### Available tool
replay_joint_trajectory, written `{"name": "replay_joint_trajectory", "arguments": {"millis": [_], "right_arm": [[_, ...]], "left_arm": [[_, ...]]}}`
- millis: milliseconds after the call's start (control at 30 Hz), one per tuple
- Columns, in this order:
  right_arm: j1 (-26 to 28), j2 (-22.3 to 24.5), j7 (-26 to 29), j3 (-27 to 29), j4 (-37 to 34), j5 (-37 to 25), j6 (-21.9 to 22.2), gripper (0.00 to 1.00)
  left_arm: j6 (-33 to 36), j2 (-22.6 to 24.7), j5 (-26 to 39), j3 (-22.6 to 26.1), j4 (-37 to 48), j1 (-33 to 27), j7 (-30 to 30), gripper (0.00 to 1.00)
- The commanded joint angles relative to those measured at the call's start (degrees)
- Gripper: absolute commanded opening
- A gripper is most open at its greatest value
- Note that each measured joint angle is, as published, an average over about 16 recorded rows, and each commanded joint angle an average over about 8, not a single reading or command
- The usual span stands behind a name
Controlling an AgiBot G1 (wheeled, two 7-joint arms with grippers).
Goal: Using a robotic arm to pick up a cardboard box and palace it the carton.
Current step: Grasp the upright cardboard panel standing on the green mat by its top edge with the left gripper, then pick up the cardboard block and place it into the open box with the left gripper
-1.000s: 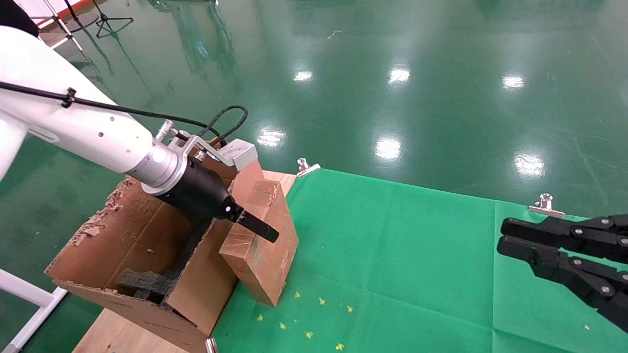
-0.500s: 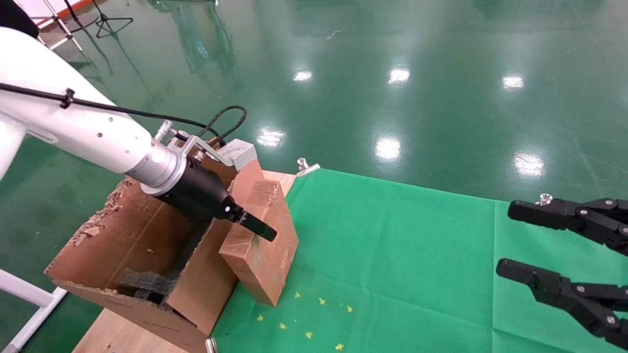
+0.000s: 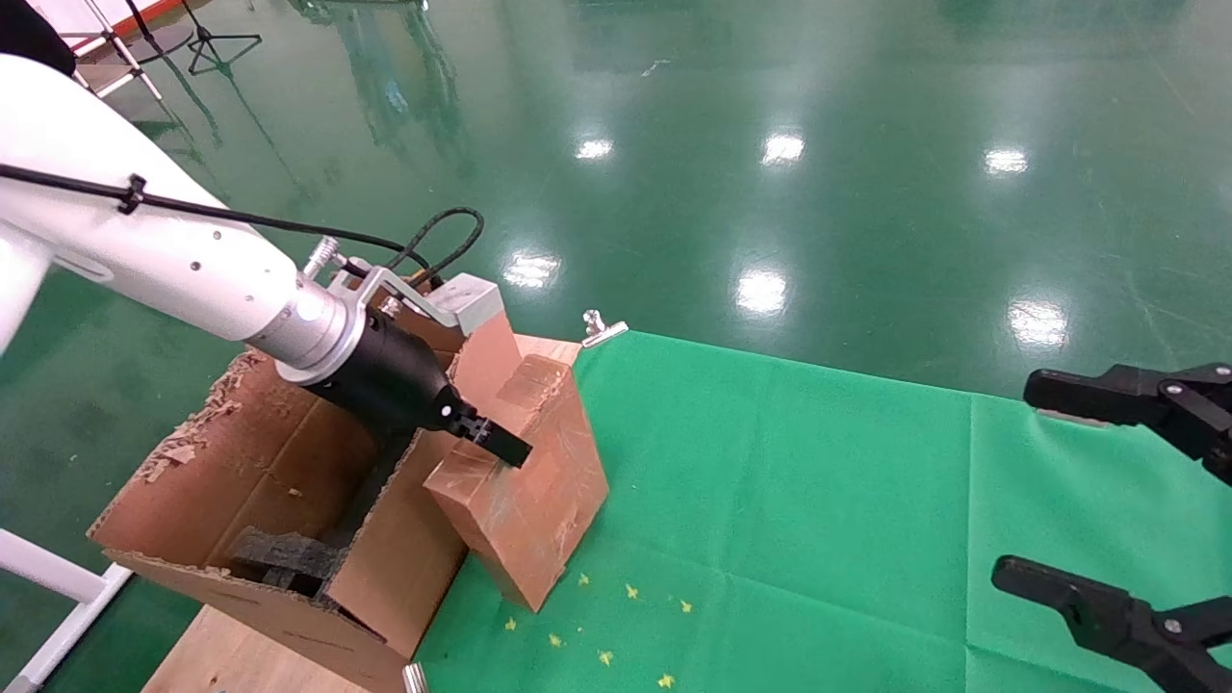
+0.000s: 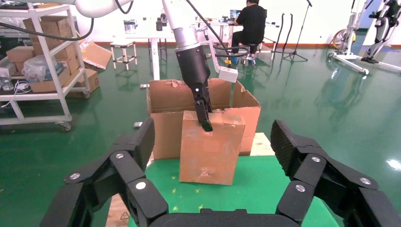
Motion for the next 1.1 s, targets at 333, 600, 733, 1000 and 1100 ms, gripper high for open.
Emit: {"name": "replay_joint_trajectory", "arguments": {"millis": [333,600,733,1000,1100], "right_arm": [[0.0,0.0,0.0,0.0,0.0,0.0,0.0,1.00],[0.0,0.0,0.0,0.0,0.0,0.0,0.0,1.00],[0.0,0.0,0.0,0.0,0.0,0.0,0.0,1.00],[0.0,0.0,0.0,0.0,0.0,0.0,0.0,1.00],[0.0,0.0,0.0,0.0,0.0,0.0,0.0,1.00]], "left_arm": [[-1.3,-2.4,-4.3,-2.0,-1.0,-1.9,3.0,0.00],[-1.9,-7.4,-8.5,-7.0,-0.4,-9.5,8.8,0.00],[-1.8,-9.9,-8.1,-8.7,0.5,-14.1,10.6,0.00],[-0.6,-14.1,-2.4,-7.7,1.5,-19.6,12.2,0.00],[-0.3,-15.5,-0.6,-6.4,3.1,-20.0,13.7,0.00]]}}
